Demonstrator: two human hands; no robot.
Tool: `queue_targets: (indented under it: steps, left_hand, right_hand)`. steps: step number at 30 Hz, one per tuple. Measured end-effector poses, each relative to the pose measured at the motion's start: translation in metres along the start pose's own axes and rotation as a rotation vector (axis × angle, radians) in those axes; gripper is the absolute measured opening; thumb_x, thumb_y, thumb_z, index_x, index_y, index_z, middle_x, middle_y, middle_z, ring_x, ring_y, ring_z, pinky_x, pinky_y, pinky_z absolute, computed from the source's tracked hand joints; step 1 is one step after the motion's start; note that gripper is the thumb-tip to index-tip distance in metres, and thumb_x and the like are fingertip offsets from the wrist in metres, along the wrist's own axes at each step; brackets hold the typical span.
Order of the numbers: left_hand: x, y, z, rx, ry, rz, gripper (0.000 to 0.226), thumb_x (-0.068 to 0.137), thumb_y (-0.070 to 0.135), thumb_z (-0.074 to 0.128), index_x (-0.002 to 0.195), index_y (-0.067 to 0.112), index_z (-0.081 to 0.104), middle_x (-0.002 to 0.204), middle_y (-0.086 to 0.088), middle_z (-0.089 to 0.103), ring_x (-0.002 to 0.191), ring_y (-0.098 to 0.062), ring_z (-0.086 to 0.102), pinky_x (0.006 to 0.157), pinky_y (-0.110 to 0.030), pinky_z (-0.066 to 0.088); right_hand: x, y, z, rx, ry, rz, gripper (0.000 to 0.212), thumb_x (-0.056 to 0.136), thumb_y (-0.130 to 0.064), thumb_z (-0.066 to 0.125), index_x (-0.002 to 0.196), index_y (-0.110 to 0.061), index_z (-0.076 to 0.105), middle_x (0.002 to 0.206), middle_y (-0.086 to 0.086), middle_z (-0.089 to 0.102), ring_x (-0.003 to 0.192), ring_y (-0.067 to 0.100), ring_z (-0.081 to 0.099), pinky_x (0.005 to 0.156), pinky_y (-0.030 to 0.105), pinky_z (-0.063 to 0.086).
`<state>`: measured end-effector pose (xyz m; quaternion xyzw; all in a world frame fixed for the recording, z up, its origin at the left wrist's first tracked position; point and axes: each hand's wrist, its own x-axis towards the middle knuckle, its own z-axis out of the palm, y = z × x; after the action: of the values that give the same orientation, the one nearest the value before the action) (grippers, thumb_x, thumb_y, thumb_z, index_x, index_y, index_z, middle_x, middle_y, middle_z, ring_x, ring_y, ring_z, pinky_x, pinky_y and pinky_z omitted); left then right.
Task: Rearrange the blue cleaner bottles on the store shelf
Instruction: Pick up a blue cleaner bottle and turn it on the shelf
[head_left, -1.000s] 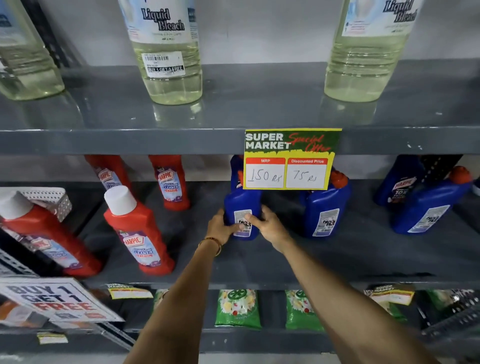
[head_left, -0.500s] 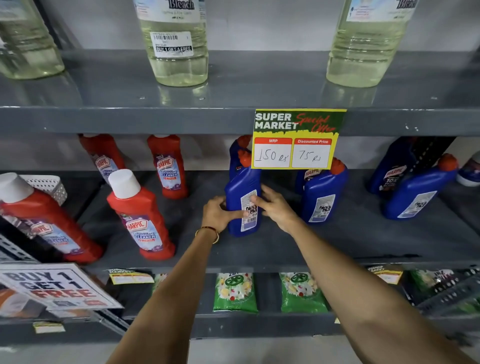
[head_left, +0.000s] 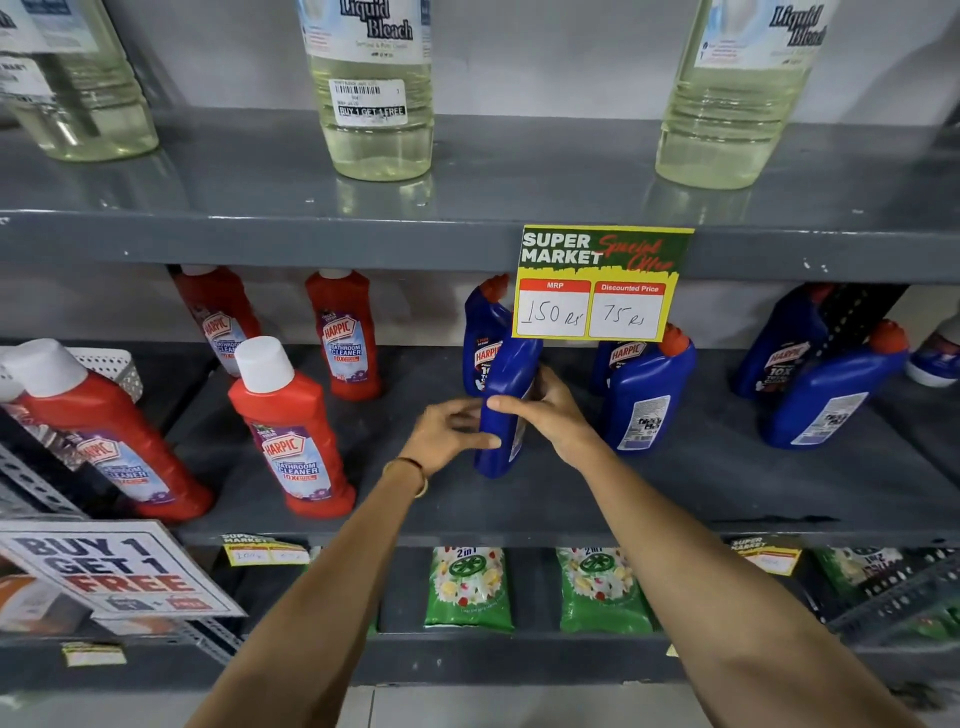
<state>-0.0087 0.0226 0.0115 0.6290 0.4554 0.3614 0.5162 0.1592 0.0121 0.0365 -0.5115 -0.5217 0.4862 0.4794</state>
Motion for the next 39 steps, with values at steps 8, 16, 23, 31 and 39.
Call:
queue_targets:
  steps: [8, 16, 23, 31, 39]
  left_hand:
    - [0.005, 0.008, -0.013, -0.231, -0.441, -0.243, 0.066, 0.065, 0.008, 0.074, 0.124, 0.021, 0.048, 0.126, -0.001, 0.058, 0.118, -0.015, 0.055, 0.102, -0.033, 0.043]
    - [0.001, 0.014, 0.007, -0.203, -0.221, -0.214, 0.048, 0.065, 0.011, 0.079, 0.104, 0.028, 0.055, 0.106, 0.003, 0.063, 0.099, -0.015, 0.064, 0.081, -0.028, 0.054]
    - [0.007, 0.017, 0.031, 0.168, 0.298, -0.133, 0.086, 0.035, 0.043, 0.087, 0.106, 0.016, 0.046, 0.105, 0.001, 0.054, 0.09, -0.014, 0.056, 0.067, -0.023, 0.047]
    - [0.01, 0.0, 0.024, 0.178, 0.333, -0.171, 0.064, 0.048, 0.029, 0.089, 0.091, 0.018, 0.043, 0.091, 0.002, 0.06, 0.08, -0.015, 0.059, 0.063, -0.022, 0.048]
    - [0.011, -0.014, 0.022, 0.299, 0.33, -0.22, 0.05, 0.059, 0.02, 0.084, 0.086, 0.012, 0.043, 0.089, -0.005, 0.059, 0.075, -0.019, 0.055, 0.059, -0.024, 0.045]
  right_hand:
    - [0.0, -0.017, -0.01, 0.125, -0.251, 0.027, 0.051, 0.072, -0.002, 0.072, 0.114, -0.025, 0.056, 0.112, 0.0, 0.066, 0.107, 0.019, 0.062, 0.094, 0.037, 0.051]
    - [0.005, -0.016, -0.013, 0.259, -0.287, 0.03, 0.059, 0.072, -0.003, 0.066, 0.125, -0.024, 0.052, 0.12, 0.005, 0.061, 0.115, 0.024, 0.056, 0.103, 0.043, 0.044]
    - [0.014, -0.018, -0.002, 0.021, -0.126, 0.008, 0.054, 0.065, -0.02, 0.081, 0.113, -0.028, 0.059, 0.114, 0.002, 0.068, 0.104, 0.021, 0.065, 0.088, 0.036, 0.055]
    - [0.016, -0.001, -0.009, 0.035, -0.098, 0.005, 0.053, 0.066, -0.003, 0.079, 0.107, -0.031, 0.058, 0.112, 0.001, 0.066, 0.106, 0.018, 0.063, 0.084, 0.034, 0.054]
    - [0.019, 0.012, -0.013, -0.081, -0.125, 0.057, 0.061, 0.073, -0.001, 0.073, 0.126, -0.019, 0.049, 0.128, 0.009, 0.058, 0.109, 0.019, 0.059, 0.089, 0.039, 0.053]
